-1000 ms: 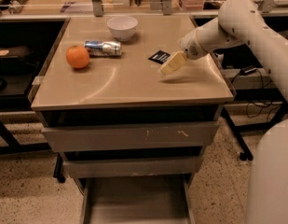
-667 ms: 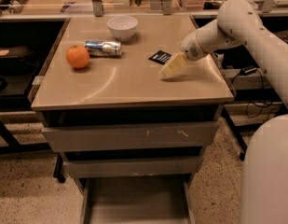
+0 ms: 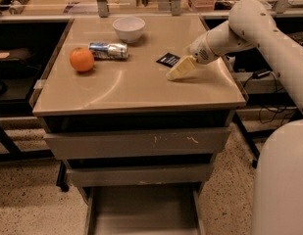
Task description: Place rxbar blueberry into bottom drawer
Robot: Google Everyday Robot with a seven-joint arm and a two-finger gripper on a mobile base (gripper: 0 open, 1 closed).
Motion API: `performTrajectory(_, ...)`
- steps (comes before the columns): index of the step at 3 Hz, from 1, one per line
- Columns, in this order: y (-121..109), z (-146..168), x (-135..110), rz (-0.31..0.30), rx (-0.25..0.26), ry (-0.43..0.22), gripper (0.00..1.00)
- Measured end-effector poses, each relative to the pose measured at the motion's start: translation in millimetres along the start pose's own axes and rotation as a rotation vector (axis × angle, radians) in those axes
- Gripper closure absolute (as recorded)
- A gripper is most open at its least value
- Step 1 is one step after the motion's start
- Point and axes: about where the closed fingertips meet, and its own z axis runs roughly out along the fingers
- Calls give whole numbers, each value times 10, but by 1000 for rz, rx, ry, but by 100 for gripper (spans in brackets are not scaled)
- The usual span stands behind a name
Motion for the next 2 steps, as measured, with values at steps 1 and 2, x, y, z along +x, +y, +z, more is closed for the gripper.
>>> performTrajectory(1, 0, 0, 0, 0, 0, 0, 41)
performTrajectory(2, 0, 0, 0, 0, 0, 0, 64)
